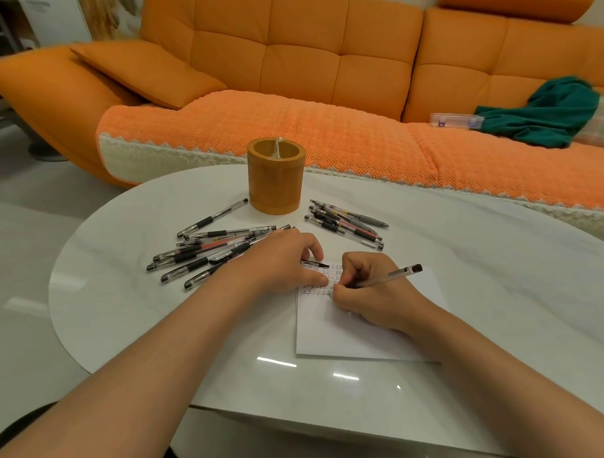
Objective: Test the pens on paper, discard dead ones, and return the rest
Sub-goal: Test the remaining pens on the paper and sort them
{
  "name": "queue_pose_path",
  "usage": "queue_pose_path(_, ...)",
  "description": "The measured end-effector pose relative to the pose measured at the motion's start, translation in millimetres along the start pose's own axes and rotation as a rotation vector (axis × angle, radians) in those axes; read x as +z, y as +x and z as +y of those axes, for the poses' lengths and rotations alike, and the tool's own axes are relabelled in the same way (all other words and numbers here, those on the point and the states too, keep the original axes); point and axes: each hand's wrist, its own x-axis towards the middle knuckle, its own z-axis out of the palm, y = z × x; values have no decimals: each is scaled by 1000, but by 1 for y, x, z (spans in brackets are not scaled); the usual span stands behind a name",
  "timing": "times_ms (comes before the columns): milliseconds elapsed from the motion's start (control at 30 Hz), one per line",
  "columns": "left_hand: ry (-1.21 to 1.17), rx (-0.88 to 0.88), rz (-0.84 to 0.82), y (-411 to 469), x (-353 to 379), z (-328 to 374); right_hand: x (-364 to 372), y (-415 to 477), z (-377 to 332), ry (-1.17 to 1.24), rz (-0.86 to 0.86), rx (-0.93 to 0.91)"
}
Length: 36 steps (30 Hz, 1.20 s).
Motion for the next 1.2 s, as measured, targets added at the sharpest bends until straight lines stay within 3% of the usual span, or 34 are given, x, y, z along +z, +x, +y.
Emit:
queue_pose_path(133,3,-2,1,-1,0,0,1,-1,0,-16,8,-8)
queue_pose_path(367,8,16,8,-2,0,-1,-7,1,5,269,180,37)
queue_pose_path(467,36,46,13,-4,-1,-1,-10,2,5,210,218,7)
queue_pose_path(567,-5,48,43,-7,-3,-1,-18,4,2,123,195,-42)
queue_pose_path(767,49,36,57,-15,-16,-5,-29,14,-10,384,154,89)
queue_pose_path(833,86,52,62,-17,-15,-6,-32,15,-11,288,151,66)
queue_pose_path(1033,82,52,168,-17,-15,-6,-33,15,-8,-439,175,-30)
queue_pose_path(1200,53,52,180,-17,-16,-2,-31,14,-11,-672,204,-70)
